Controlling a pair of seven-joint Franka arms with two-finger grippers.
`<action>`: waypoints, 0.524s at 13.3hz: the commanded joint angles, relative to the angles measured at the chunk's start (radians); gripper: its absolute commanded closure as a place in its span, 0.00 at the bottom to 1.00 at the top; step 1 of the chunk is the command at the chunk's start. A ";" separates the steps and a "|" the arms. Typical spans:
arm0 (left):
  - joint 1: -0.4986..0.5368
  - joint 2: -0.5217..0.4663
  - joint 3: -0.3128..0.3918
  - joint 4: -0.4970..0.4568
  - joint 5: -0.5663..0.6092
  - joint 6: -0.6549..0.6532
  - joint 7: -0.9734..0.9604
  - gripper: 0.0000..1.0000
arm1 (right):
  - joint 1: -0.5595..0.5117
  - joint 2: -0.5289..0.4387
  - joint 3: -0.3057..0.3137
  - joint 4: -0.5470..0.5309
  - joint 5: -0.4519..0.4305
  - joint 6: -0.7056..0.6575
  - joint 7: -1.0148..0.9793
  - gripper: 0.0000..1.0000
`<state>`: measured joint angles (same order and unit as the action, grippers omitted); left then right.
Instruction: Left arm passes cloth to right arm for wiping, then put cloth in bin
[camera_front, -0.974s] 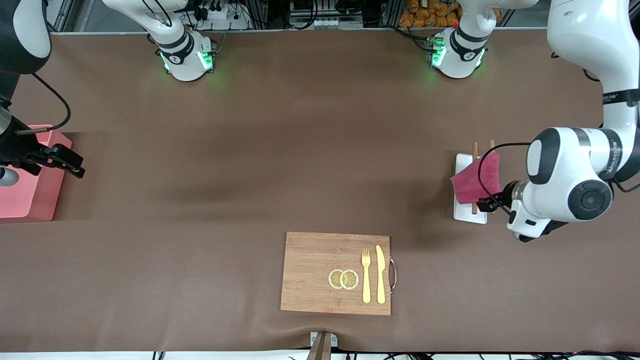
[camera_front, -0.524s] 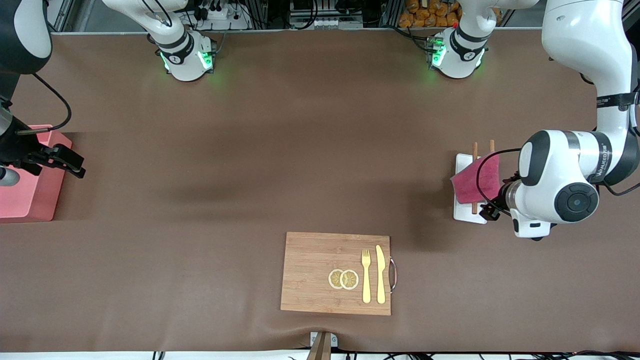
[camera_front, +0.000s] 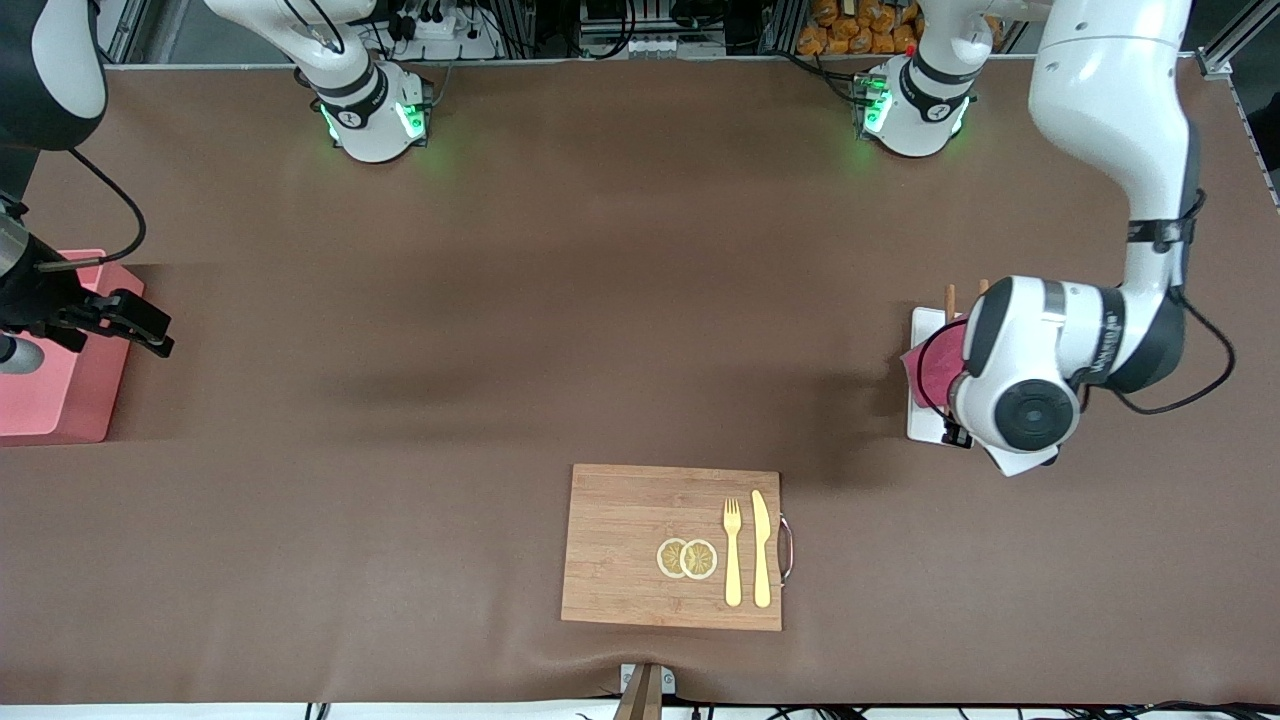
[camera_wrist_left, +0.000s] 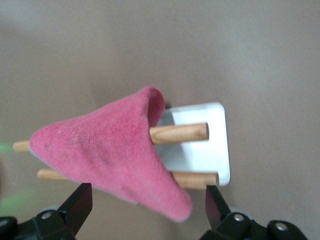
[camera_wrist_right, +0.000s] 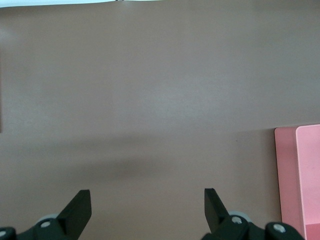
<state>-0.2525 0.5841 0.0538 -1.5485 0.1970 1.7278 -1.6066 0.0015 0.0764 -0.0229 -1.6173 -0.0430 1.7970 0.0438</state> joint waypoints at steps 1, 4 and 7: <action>-0.007 0.002 0.003 0.005 0.051 0.003 -0.171 0.00 | 0.009 0.006 -0.002 0.016 -0.009 -0.011 0.019 0.00; -0.005 -0.004 0.003 -0.007 0.052 0.001 -0.206 0.00 | 0.009 0.006 -0.002 0.014 -0.009 -0.011 0.021 0.00; -0.005 0.006 0.003 -0.021 0.059 0.002 -0.207 0.00 | 0.009 0.008 -0.002 0.013 -0.009 -0.010 0.021 0.00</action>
<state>-0.2564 0.5910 0.0576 -1.5546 0.2247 1.7276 -1.7907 0.0023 0.0775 -0.0230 -1.6172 -0.0430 1.7964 0.0445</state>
